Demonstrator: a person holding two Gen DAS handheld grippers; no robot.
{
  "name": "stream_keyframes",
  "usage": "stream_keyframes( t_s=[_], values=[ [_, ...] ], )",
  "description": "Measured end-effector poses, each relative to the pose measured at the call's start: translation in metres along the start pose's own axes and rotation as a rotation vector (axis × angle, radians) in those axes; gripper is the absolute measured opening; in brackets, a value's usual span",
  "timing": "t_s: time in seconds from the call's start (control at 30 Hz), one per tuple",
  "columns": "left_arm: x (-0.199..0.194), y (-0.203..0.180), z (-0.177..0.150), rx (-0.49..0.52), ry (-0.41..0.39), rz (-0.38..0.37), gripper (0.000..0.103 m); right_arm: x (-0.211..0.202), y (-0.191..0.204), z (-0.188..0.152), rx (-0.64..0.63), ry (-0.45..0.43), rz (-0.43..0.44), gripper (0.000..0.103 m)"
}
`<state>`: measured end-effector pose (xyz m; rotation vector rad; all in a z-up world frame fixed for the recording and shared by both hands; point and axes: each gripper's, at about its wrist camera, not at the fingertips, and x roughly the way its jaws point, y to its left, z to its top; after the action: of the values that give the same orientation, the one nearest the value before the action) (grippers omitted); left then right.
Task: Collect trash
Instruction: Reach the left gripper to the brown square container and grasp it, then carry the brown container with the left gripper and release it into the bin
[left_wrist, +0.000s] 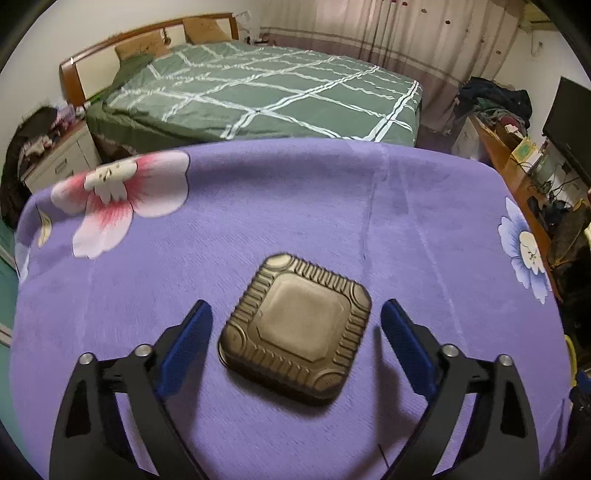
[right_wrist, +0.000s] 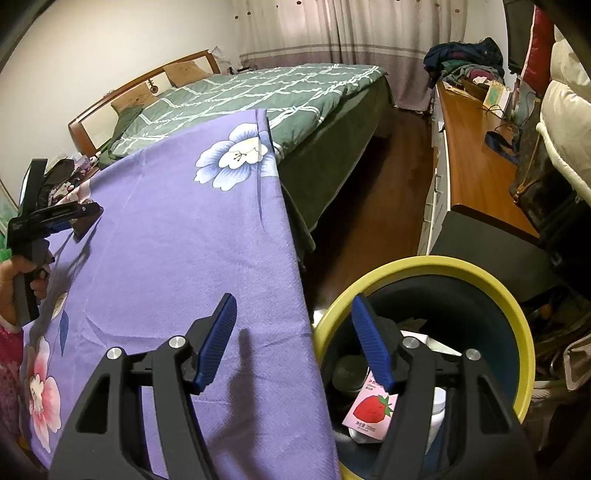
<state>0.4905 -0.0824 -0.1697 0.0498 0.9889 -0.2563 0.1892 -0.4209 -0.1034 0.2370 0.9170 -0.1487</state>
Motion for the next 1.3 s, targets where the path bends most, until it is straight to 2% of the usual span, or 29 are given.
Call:
stream_keyframes(
  t_s=[0.13, 0.37, 0.57, 0.77, 0.97, 1.13, 1.3],
  values=[
    [0.001, -0.001, 0.004, 0.017, -0.002, 0.02, 0.071, 0.0, 0.001, -0.002, -0.005, 0.002, 0.007, 0.062],
    [-0.023, -0.006, -0.009, 0.029, -0.015, 0.027, 0.069, -0.012, -0.002, -0.005, -0.001, -0.019, 0.018, 0.062],
    [-0.079, -0.035, -0.044, 0.066, -0.064, 0.027, 0.069, -0.026, -0.009, -0.013, 0.001, -0.037, 0.024, 0.062],
    [-0.144, -0.096, -0.082, 0.145, -0.127, -0.03, 0.069, -0.05, -0.031, -0.026, 0.023, -0.071, -0.003, 0.062],
    [-0.191, -0.181, -0.117, 0.248, -0.157, -0.171, 0.069, -0.077, -0.073, -0.049, 0.066, -0.091, -0.087, 0.062],
    [-0.201, -0.259, -0.141, 0.348, -0.136, -0.285, 0.069, -0.097, -0.107, -0.067, 0.111, -0.109, -0.156, 0.062],
    [-0.191, -0.325, -0.156, 0.419, -0.076, -0.36, 0.069, -0.115, -0.137, -0.084, 0.16, -0.128, -0.215, 0.062]
  ],
)
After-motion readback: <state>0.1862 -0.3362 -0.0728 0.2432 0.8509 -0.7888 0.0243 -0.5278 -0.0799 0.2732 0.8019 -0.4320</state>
